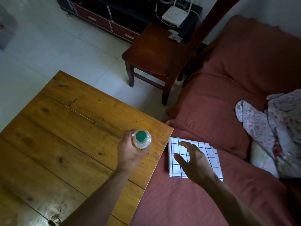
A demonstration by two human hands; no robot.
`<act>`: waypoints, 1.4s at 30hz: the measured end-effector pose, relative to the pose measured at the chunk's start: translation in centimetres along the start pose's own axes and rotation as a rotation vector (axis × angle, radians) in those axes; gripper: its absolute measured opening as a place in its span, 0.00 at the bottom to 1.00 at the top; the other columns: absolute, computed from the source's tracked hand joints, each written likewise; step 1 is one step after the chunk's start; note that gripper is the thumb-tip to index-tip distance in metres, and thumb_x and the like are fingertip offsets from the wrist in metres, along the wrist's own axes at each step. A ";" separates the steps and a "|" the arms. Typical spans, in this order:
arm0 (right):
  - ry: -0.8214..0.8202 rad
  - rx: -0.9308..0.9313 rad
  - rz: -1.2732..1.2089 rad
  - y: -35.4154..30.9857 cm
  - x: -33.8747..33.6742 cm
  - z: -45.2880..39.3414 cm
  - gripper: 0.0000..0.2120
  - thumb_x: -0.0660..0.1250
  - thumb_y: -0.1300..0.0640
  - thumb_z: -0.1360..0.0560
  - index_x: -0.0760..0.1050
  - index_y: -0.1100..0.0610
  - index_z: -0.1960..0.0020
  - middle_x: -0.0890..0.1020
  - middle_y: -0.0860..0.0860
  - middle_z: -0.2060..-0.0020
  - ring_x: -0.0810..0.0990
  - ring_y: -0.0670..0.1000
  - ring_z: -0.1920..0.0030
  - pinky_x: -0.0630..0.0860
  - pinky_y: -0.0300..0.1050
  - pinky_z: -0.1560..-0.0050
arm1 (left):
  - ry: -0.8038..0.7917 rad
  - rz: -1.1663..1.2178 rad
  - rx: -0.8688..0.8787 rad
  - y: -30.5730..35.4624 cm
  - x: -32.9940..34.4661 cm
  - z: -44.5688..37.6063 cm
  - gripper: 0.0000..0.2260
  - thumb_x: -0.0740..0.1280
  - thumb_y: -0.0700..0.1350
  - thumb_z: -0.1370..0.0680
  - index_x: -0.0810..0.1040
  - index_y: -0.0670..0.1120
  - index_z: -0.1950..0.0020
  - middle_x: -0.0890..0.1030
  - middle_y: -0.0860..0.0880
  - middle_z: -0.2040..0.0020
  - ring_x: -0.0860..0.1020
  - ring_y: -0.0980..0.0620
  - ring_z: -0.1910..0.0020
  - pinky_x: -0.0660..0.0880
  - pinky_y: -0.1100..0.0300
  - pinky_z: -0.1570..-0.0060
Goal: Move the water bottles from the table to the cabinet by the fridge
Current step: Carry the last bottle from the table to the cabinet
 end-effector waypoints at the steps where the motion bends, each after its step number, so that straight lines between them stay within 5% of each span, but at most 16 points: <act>1: 0.006 -0.004 -0.002 0.1 0.0 0.1 0.24 0.68 0.49 0.22 0.70 0.56 0.29 0.77 0.55 0.35 0.75 0.53 0.36 0.67 0.38 0.43 | -0.002 0.006 -0.005 -0.1 0.0 0.0 0.29 0.84 0.45 0.40 0.77 0.45 0.42 0.80 0.51 0.48 0.78 0.55 0.51 0.78 0.62 0.54; 5: 0.039 0.002 -0.012 0.4 -0.2 0.3 0.24 0.69 0.50 0.23 0.71 0.57 0.30 0.77 0.55 0.36 0.76 0.53 0.37 0.67 0.38 0.46 | -0.036 0.041 -0.008 0.0 -0.2 -0.4 0.28 0.83 0.46 0.38 0.78 0.45 0.42 0.81 0.51 0.48 0.79 0.57 0.50 0.79 0.59 0.53; 11: 0.077 0.005 -0.039 -0.6 -1.8 1.5 0.23 0.69 0.51 0.23 0.71 0.56 0.31 0.77 0.51 0.34 0.74 0.51 0.35 0.64 0.35 0.44 | -0.039 0.072 -0.010 2.8 -2.2 -0.8 0.27 0.83 0.45 0.38 0.77 0.50 0.43 0.80 0.54 0.48 0.77 0.64 0.48 0.77 0.68 0.54; 17: 0.166 -0.045 -0.073 -4.1 -6.5 4.1 0.22 0.70 0.52 0.24 0.72 0.54 0.31 0.78 0.48 0.37 0.75 0.50 0.36 0.64 0.33 0.44 | -0.022 0.052 0.031 9.0 -6.6 -0.5 0.27 0.83 0.48 0.38 0.76 0.51 0.44 0.80 0.54 0.49 0.79 0.56 0.51 0.78 0.64 0.55; 21: 0.257 -0.120 -0.091 -7.2 -10.5 6.3 0.18 0.70 0.57 0.24 0.74 0.57 0.36 0.80 0.28 0.53 0.76 0.47 0.43 0.66 0.27 0.48 | 0.005 0.059 0.104 14.1 -9.8 -0.1 0.27 0.83 0.51 0.38 0.77 0.49 0.43 0.81 0.55 0.49 0.80 0.57 0.50 0.80 0.61 0.56; 24: 0.268 -0.126 -0.155 -9.1 -13.0 8.4 0.21 0.69 0.52 0.24 0.72 0.55 0.32 0.80 0.39 0.48 0.76 0.47 0.41 0.67 0.26 0.47 | 0.027 0.069 0.159 18.1 -12.4 0.4 0.26 0.82 0.51 0.37 0.77 0.49 0.43 0.81 0.55 0.49 0.80 0.57 0.49 0.81 0.62 0.57; 26: 0.302 -0.142 -0.158 -10.1 -14.8 10.2 0.25 0.69 0.50 0.24 0.70 0.54 0.29 0.78 0.47 0.41 0.75 0.50 0.38 0.71 0.38 0.40 | 0.040 0.091 0.181 20.6 -14.1 0.8 0.27 0.82 0.51 0.37 0.77 0.49 0.42 0.81 0.54 0.48 0.81 0.56 0.49 0.81 0.61 0.57; 34: 0.410 -0.241 -0.051 -13.9 -22.1 17.5 0.26 0.69 0.46 0.25 0.69 0.52 0.30 0.78 0.51 0.39 0.76 0.52 0.37 0.74 0.49 0.36 | 0.062 0.162 0.304 30.1 -19.9 3.7 0.24 0.82 0.47 0.37 0.78 0.53 0.46 0.82 0.58 0.52 0.81 0.58 0.52 0.81 0.63 0.58; 42: 0.458 -0.252 0.068 -16.0 -26.7 22.0 0.25 0.68 0.44 0.24 0.70 0.50 0.30 0.75 0.48 0.39 0.74 0.49 0.36 0.66 0.37 0.40 | 0.027 0.169 0.414 35.0 -23.6 5.5 0.21 0.81 0.49 0.38 0.80 0.55 0.48 0.84 0.57 0.52 0.82 0.55 0.50 0.83 0.50 0.52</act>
Point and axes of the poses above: each hand's wrist, its own z-axis away from the middle knuckle, its own x-axis out of the palm, y = z × x, the point moved 5 cm from there along -z, towards the middle knuckle
